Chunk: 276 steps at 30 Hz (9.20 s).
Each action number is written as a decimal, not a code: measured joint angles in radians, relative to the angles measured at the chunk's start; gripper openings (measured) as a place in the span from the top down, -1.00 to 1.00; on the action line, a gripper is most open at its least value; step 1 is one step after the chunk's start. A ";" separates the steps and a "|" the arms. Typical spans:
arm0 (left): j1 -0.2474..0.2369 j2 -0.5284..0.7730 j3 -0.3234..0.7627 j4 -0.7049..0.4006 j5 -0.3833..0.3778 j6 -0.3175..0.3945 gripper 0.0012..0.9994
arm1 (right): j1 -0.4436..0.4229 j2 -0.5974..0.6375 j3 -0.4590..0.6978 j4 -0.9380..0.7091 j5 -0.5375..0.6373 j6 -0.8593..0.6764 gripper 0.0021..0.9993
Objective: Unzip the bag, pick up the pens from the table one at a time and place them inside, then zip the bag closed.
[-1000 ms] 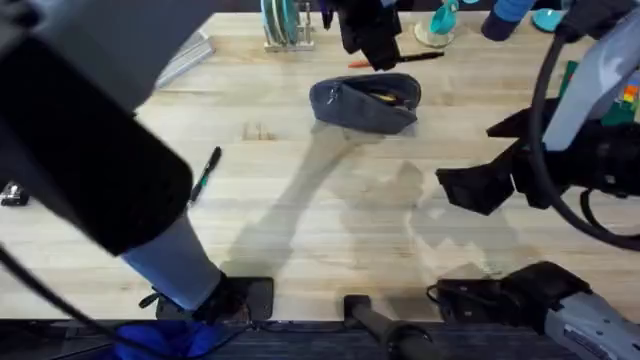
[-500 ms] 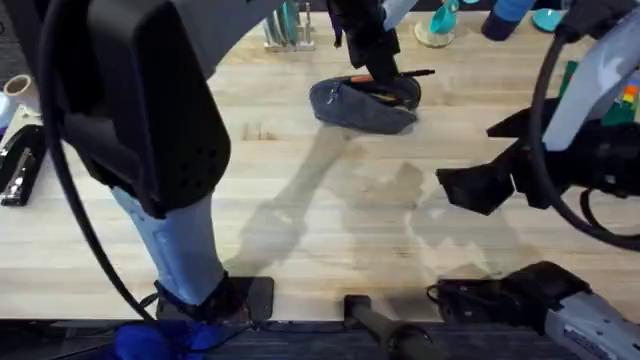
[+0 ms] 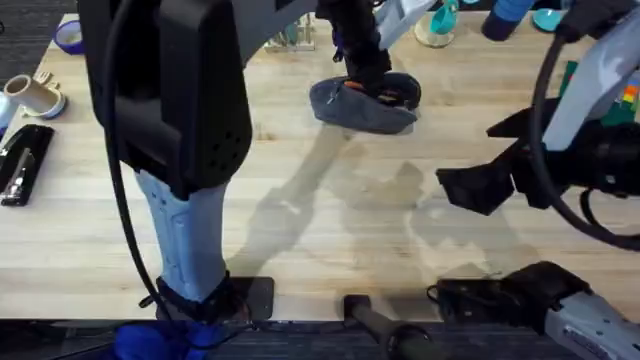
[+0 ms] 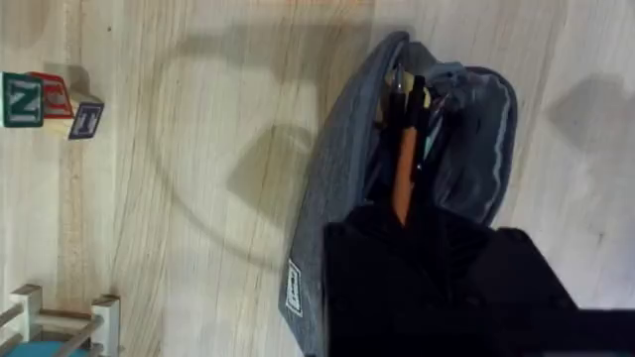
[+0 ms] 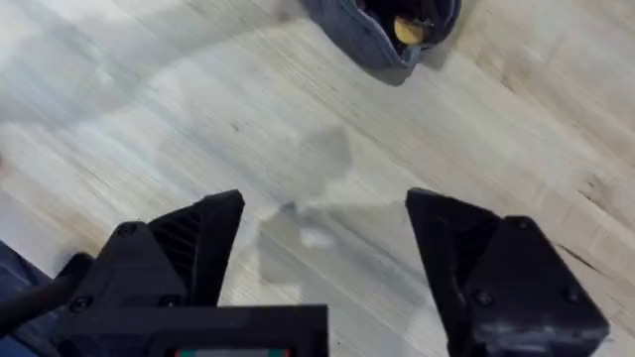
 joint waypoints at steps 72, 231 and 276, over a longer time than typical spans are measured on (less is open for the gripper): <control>-0.001 0.000 0.010 0.031 -0.006 0.049 -0.99 | 0.000 0.000 0.000 0.000 0.000 0.000 -1.00; 0.863 -0.533 -0.945 0.152 -0.282 -0.027 -1.00 | 0.000 0.000 0.000 -0.251 0.000 0.000 -0.99; 0.776 -0.641 -1.026 0.269 -0.240 -0.132 0.92 | 0.000 0.000 0.000 -0.251 0.000 0.000 -1.00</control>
